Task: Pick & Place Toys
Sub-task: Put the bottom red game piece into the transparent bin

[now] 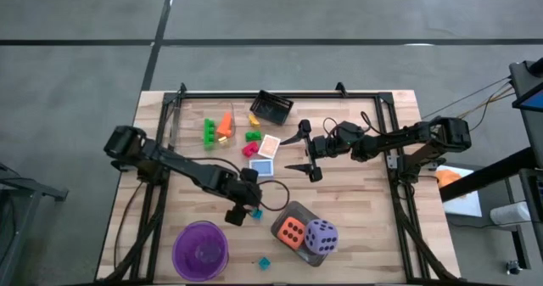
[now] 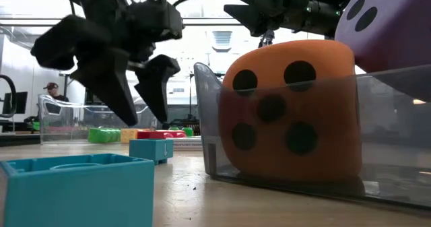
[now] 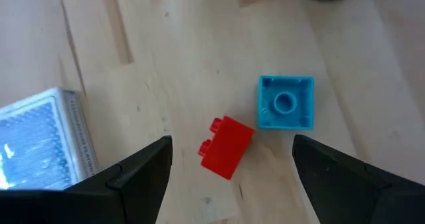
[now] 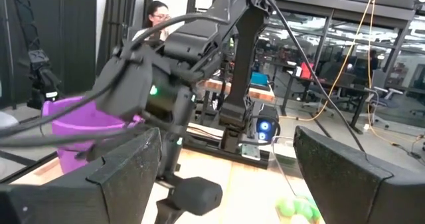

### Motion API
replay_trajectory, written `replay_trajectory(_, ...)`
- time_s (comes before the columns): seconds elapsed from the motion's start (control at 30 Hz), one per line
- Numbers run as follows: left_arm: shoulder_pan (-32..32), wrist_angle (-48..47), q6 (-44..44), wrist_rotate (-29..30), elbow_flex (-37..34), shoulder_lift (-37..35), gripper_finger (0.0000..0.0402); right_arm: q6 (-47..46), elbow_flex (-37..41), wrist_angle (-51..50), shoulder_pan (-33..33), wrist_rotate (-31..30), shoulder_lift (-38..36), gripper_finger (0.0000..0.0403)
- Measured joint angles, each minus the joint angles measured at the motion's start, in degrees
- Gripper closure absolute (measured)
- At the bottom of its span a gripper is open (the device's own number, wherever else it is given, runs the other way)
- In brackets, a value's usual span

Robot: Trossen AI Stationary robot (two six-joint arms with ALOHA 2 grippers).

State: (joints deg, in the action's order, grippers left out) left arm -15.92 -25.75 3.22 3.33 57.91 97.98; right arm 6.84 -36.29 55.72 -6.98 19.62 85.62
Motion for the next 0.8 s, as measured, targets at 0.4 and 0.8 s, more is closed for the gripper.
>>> replay_trajectory(0.4, 0.9, 1.8, 1.7, 0.2, 0.0, 4.4, 0.0089, 0.5, 0.0, 0.0, 0.0, 0.0, 0.0, 0.0064)
replay_trajectory(0.8, 1.7, 1.8, 1.5, 0.9, 0.0, 4.3, 0.0222, 0.5, 0.0, -0.1, 0.0, 0.0, 0.0, 0.0064)
